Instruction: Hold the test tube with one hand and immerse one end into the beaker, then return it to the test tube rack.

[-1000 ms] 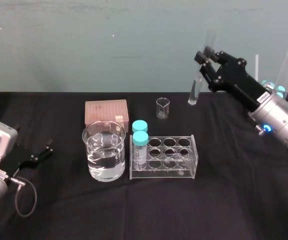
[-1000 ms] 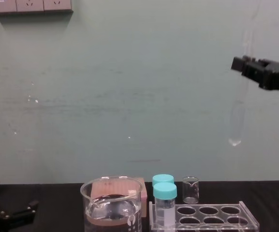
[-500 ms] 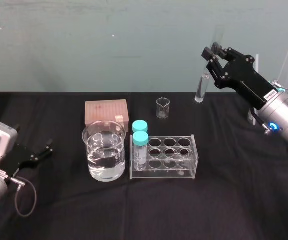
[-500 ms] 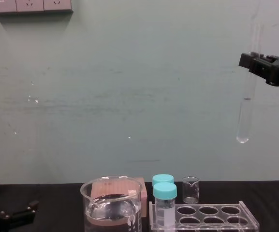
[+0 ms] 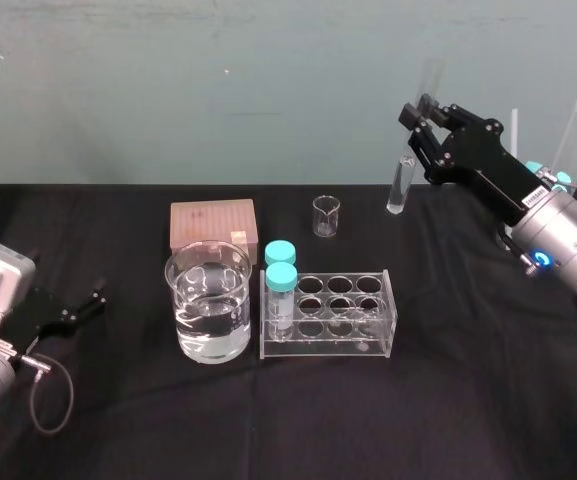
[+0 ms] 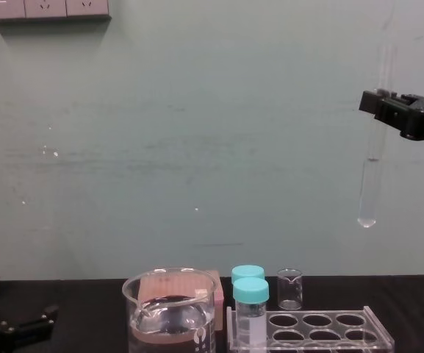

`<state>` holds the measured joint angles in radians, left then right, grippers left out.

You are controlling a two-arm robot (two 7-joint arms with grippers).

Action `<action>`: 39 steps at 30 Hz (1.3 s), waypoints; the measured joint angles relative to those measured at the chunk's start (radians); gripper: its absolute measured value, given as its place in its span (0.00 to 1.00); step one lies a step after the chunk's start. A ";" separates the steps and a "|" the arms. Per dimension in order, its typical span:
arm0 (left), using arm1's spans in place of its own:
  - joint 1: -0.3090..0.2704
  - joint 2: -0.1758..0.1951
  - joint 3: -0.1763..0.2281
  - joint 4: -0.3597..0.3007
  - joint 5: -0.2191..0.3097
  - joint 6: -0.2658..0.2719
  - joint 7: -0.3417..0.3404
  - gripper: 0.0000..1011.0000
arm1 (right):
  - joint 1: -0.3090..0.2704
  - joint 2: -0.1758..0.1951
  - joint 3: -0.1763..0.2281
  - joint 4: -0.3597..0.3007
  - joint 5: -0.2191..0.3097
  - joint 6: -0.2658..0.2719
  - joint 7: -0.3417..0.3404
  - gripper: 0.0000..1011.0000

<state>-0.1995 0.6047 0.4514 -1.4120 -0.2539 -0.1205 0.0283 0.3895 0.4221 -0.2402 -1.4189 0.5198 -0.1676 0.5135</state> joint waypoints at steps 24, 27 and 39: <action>0.000 0.000 0.000 0.000 0.000 0.000 0.000 0.99 | 0.002 -0.002 -0.008 0.013 -0.005 0.012 -0.001 0.22; 0.000 0.000 0.000 0.000 0.000 0.000 0.000 0.99 | 0.003 -0.002 -0.008 0.015 -0.005 0.013 -0.001 0.22; 0.000 0.000 0.000 0.000 0.000 0.000 0.000 0.99 | 0.043 -0.020 -0.043 0.061 -0.020 0.027 0.014 0.22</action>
<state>-0.1995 0.6047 0.4514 -1.4120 -0.2539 -0.1205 0.0283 0.4329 0.4024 -0.2830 -1.3584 0.4999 -0.1408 0.5272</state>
